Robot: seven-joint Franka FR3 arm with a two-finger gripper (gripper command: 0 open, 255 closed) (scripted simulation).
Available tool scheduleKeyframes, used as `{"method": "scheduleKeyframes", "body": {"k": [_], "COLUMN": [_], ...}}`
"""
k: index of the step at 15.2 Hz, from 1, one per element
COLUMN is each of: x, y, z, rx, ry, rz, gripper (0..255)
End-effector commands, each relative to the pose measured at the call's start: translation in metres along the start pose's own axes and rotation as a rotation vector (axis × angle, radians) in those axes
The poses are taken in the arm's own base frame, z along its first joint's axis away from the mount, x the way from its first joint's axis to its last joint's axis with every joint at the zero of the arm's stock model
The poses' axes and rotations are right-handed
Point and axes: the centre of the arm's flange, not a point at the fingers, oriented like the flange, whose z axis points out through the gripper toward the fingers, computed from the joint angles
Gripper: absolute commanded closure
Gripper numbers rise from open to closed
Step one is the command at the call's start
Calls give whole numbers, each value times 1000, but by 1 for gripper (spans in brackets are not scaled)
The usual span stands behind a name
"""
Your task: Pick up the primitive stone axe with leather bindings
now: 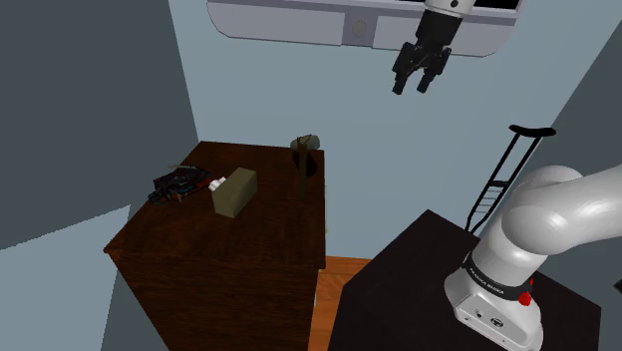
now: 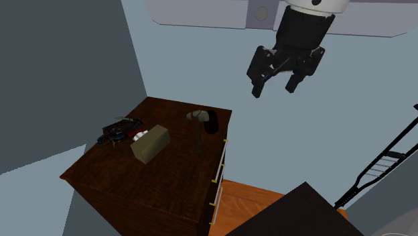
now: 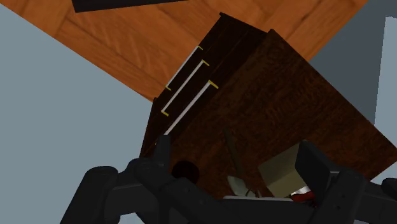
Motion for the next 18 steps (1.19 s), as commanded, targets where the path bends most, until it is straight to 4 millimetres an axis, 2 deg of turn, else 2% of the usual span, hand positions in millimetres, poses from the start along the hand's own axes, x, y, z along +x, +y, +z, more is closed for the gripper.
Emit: {"method": "scheduleKeyframes", "body": {"k": [1, 9, 18], "x": [0, 105, 211], "y": [0, -24, -57], "z": [0, 60, 142], "rx": [0, 3, 6], "ry": [0, -131, -279], "rz": [0, -50, -107], "gripper": [0, 0, 0]}}
